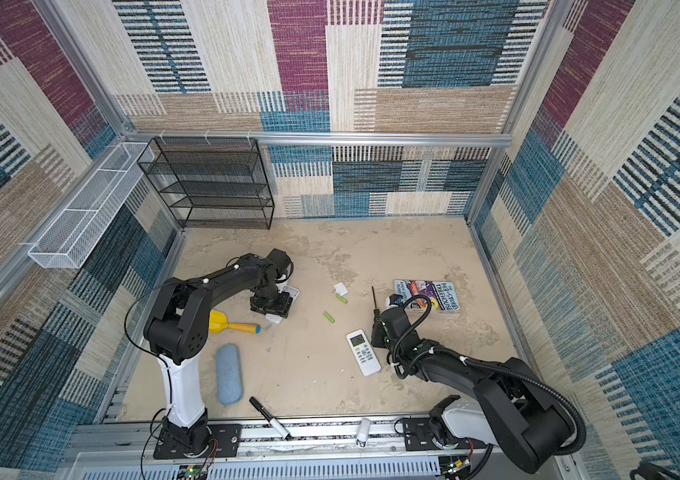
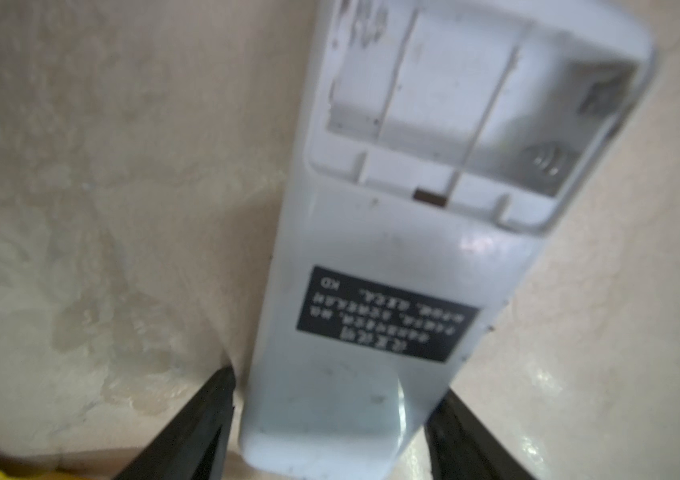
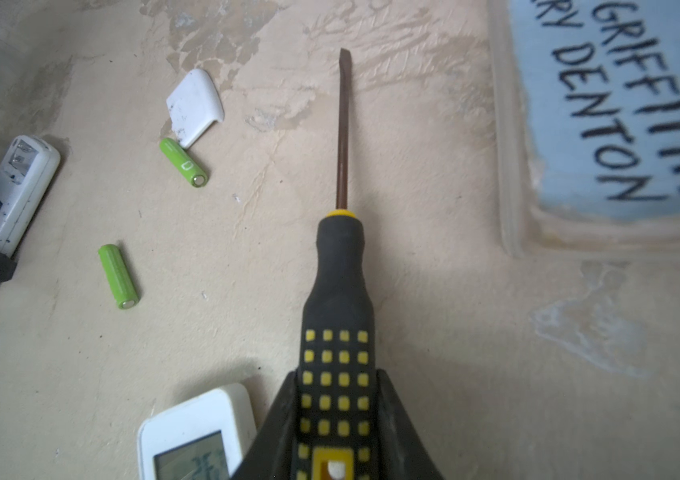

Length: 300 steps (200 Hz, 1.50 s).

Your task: Unload the batteries from the remote control

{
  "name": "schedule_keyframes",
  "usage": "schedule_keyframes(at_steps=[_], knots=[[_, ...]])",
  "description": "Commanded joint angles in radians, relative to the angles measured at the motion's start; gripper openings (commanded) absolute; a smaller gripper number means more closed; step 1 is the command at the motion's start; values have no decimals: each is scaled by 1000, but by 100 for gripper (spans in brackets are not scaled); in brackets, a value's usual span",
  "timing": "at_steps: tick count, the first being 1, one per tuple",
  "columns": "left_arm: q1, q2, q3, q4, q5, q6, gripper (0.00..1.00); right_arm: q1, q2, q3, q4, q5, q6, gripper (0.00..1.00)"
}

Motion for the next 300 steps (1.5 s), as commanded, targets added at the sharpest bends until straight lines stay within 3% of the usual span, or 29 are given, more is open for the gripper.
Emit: schedule_keyframes(at_steps=[1, 50, 71, 91, 114, 162, 180, 201, 243, 300], knots=[[1, -19, -13, 37, -42, -9, 75, -2, 16, -4, -71, 24, 16, 35], [0, -57, -2, 34, -18, -26, 84, -3, 33, -2, -74, 18, 32, 53], [0, -78, 11, 33, 1, -37, 99, -3, 8, 2, -86, 21, 32, 66], [-3, -102, 27, 15, 10, -62, 99, -3, -23, 15, -110, 33, 32, 77], [-16, -148, 28, 0, 27, -108, 99, -5, -54, 54, -162, 30, 4, 100], [-101, -252, -12, -9, 3, -254, 97, -8, -100, 174, -263, 28, -38, 100], [-158, -270, -14, -11, -25, -305, 96, -10, -102, 228, -338, 71, 21, 100], [-205, -273, -24, -18, -19, -400, 96, -16, -99, 295, -381, 78, -3, 100], [-317, -230, -17, -16, -34, -561, 99, -54, -68, 406, -490, 235, -21, 100], [-417, -101, 83, 16, 30, -691, 99, -188, -35, 413, -430, 244, -71, 100]])
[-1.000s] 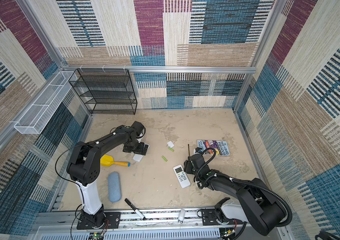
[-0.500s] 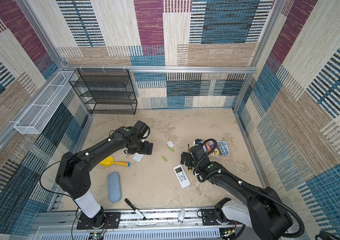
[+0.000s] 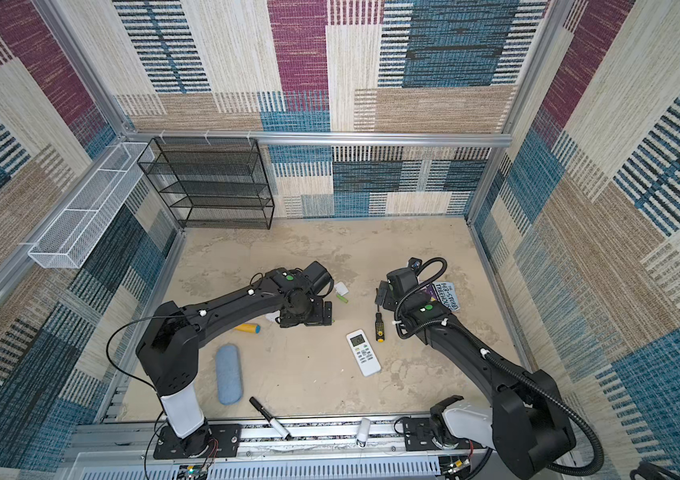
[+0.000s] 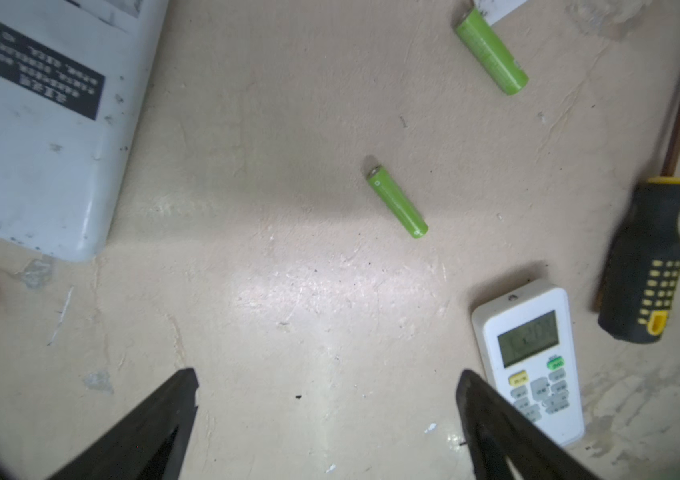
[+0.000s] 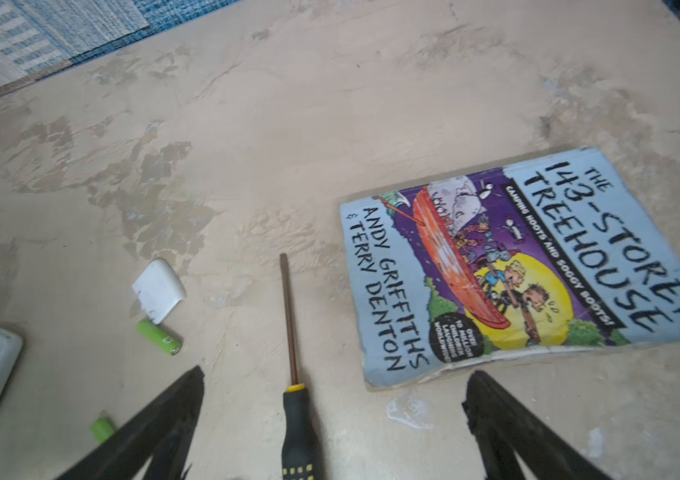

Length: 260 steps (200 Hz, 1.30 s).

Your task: Unload the batteries from the remote control

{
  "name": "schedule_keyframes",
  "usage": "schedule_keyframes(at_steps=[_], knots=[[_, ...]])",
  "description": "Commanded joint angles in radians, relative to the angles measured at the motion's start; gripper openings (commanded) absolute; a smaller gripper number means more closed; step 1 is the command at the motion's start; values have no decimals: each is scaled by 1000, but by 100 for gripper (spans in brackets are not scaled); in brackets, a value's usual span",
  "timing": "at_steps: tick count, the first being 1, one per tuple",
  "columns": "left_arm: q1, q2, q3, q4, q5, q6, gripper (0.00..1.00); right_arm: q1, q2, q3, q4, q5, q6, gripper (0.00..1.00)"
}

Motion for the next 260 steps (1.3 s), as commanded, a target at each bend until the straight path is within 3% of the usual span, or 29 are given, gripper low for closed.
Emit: schedule_keyframes(at_steps=[1, 72, 123, 161, 219, 260], knots=[[-32, 45, 47, 15, 45, -91, 99, -36, 2, -8, 38, 31, -31, 100], [-179, 214, 231, 21, 32, -269, 99, -128, -14, -32, 89, -35, -123, 100], [-225, 296, 273, 20, 30, -402, 99, -159, -73, -70, 104, -93, -147, 100], [-234, 343, 310, -12, 14, -436, 97, -167, -97, -80, 121, -125, -152, 100], [-235, 389, 345, -55, 13, -441, 86, -174, -113, -95, 134, -143, -156, 100], [-232, 390, 349, -60, 5, -432, 71, -178, -128, -95, 131, -144, -158, 100]])
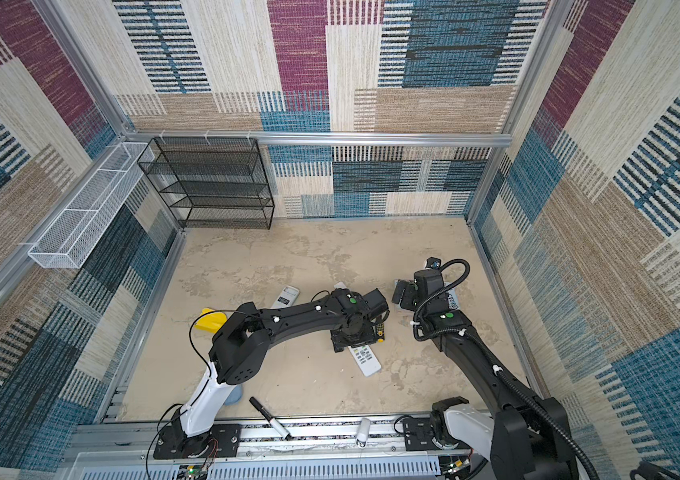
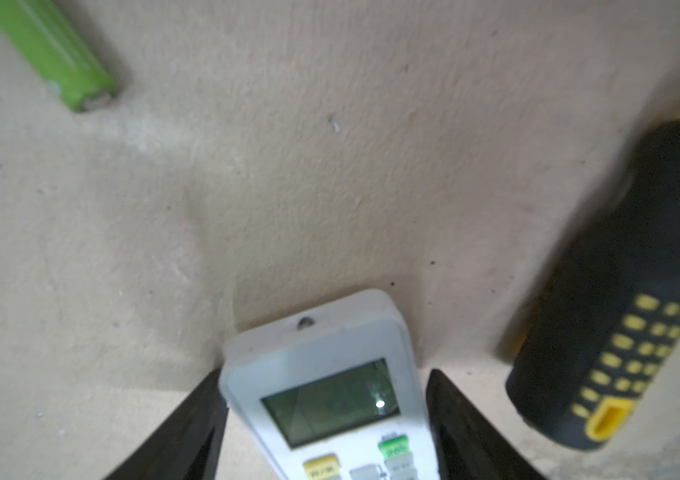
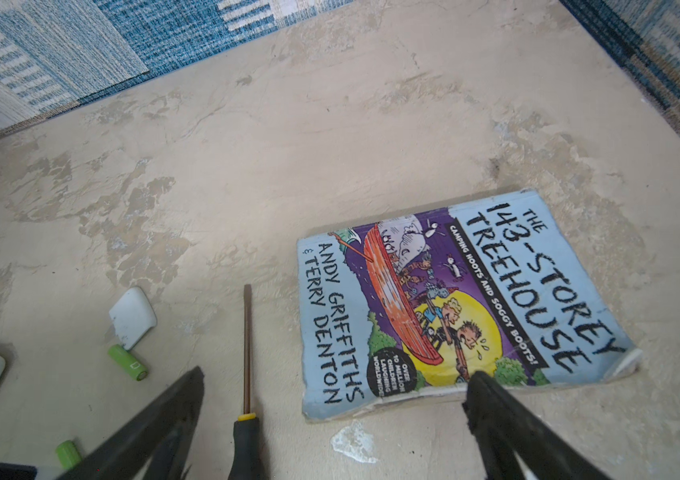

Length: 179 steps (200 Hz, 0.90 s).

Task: Unload the batteries from the remote control
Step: 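Grasp the white display remote with the left gripper and lift it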

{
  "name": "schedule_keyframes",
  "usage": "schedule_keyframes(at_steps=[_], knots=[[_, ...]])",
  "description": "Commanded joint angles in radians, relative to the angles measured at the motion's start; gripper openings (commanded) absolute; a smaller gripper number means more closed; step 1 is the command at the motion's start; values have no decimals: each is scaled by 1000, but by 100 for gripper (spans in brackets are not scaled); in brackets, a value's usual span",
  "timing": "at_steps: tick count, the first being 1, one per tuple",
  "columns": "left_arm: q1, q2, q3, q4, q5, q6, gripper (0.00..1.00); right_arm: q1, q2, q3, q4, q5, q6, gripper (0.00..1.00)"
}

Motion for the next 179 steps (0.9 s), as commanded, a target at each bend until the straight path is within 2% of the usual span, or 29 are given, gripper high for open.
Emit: schedule_keyframes(at_steps=[1, 29, 43, 67, 104, 138, 179], knots=[[4, 7, 7, -22, -16, -3, 70, -2, -12, -2, 30, -5, -11, 100], [9, 3, 28, -61, -53, 32, 58, -5, -19, -6, 30, -5, -11, 100], [13, -4, 22, -68, -63, 41, 56, -4, -17, -4, 29, -9, -13, 100], [27, -15, 11, -72, -81, 69, 48, -4, -12, -5, 28, -19, -16, 100], [44, -44, -13, -75, -113, 110, 46, -5, -8, -10, 39, -47, -32, 100], [60, -108, -47, -74, -177, 175, 45, -5, -11, -27, 82, -146, -62, 100], [84, -160, -98, -43, -250, 292, 45, -5, -66, -87, 200, -359, -114, 100]])
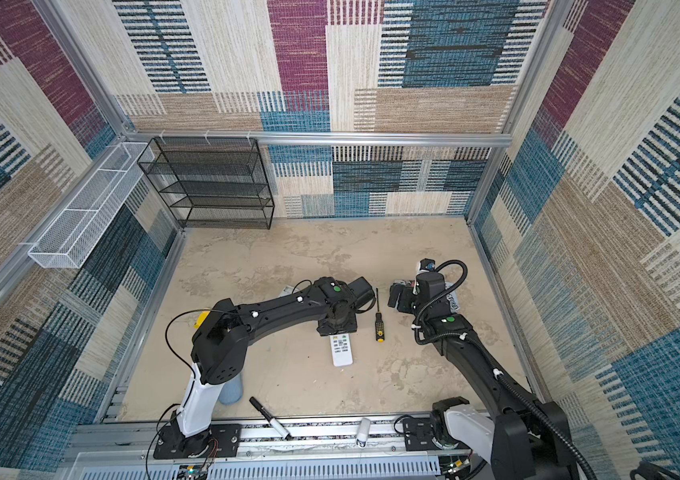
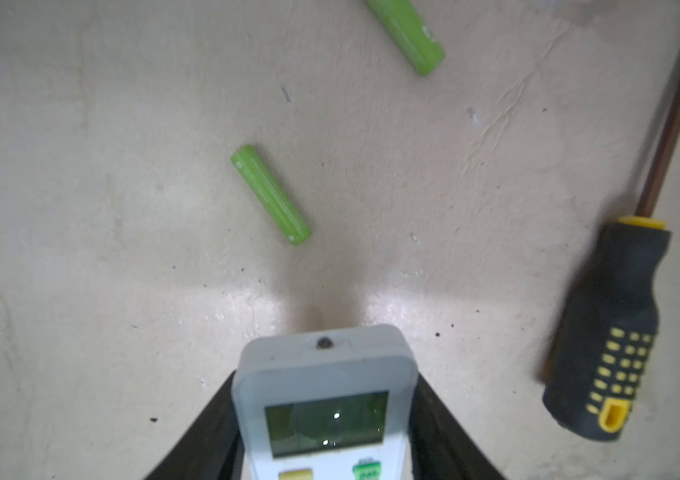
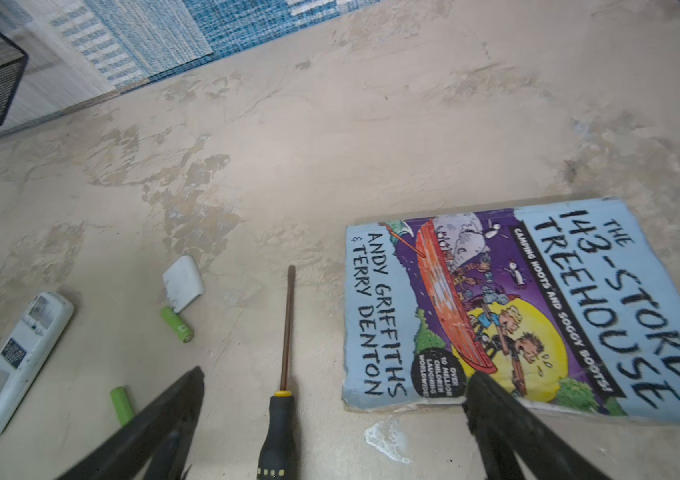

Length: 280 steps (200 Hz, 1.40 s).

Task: Unload the batteries from the remote control
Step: 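Grasp the white display remote with the left gripper and lift it, then bring the display remote toward the right gripper and close the right gripper on it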

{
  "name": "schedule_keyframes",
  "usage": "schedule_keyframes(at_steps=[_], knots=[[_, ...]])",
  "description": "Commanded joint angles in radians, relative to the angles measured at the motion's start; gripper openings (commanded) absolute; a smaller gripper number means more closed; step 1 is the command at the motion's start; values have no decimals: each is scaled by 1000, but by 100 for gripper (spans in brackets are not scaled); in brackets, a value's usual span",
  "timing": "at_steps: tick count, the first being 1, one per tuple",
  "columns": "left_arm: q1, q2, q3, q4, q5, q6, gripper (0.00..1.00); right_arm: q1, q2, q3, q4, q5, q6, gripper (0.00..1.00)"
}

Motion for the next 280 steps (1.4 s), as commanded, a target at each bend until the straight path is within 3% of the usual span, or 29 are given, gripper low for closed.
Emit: schedule_keyframes(at_steps=[1, 41, 72, 108, 159, 280], knots=[[9, -31, -33, 16, -71, 109, 45, -1, -38, -29, 119, -172, -45, 100], [81, -156, -201, 172, -29, 180, 44, -1, -110, -43, 150, -307, -75, 99], [160, -235, -324, 319, 70, 217, 43, 0, -67, -27, 177, -490, -80, 89], [220, -275, -349, 388, 134, 271, 43, 30, -13, -48, 256, -648, -60, 81], [284, -319, -329, 434, 207, 315, 43, 186, 129, -47, 322, -678, -25, 69], [313, -423, -394, 552, 318, 289, 43, 273, 393, 60, 530, -754, 83, 52]])
